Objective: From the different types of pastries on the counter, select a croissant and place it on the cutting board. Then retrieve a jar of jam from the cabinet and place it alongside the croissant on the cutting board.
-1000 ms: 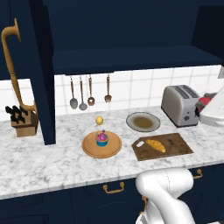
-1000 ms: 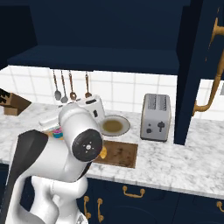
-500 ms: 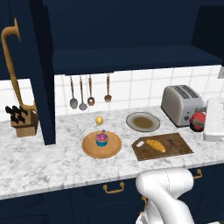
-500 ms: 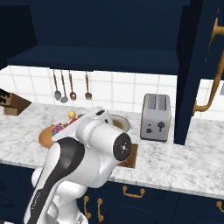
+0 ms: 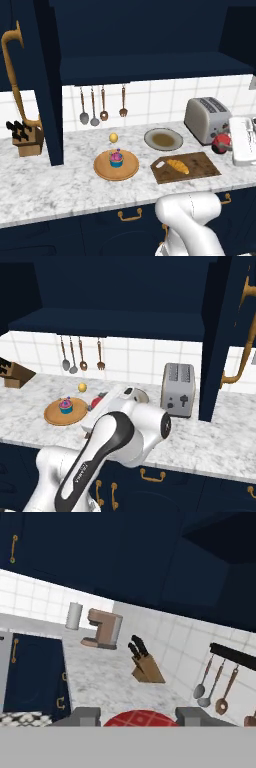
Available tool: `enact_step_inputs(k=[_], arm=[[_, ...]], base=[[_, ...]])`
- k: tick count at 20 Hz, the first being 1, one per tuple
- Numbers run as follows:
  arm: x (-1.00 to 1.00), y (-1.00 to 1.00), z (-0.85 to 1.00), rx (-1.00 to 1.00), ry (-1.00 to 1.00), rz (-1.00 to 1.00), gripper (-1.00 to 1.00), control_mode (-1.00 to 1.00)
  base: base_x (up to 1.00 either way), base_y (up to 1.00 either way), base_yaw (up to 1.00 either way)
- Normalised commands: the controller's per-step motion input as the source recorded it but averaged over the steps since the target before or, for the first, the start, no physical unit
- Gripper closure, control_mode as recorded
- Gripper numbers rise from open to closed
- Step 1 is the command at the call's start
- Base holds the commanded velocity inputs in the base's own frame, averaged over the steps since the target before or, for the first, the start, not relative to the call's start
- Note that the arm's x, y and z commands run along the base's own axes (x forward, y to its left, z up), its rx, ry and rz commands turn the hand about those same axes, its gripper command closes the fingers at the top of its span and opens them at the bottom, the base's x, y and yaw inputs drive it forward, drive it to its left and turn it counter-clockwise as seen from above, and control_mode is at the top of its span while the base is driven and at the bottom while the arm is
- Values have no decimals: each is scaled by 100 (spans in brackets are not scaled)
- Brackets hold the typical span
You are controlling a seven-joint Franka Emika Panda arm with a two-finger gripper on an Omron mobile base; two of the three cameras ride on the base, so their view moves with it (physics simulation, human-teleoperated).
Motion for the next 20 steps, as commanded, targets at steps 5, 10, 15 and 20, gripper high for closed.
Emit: enact_step_inputs(k=[5,10,15,20], arm=[[43,-21,-43,2,11,4,100,-100],[11,-14,-59,1,1,13,100,-100],[18,-2,-57,1,0,18,100,-100],[43,-2,-7,1,0,7,100,-100]], base=[[0,0,0],[0,0,0],[0,0,0],[0,0,0]])
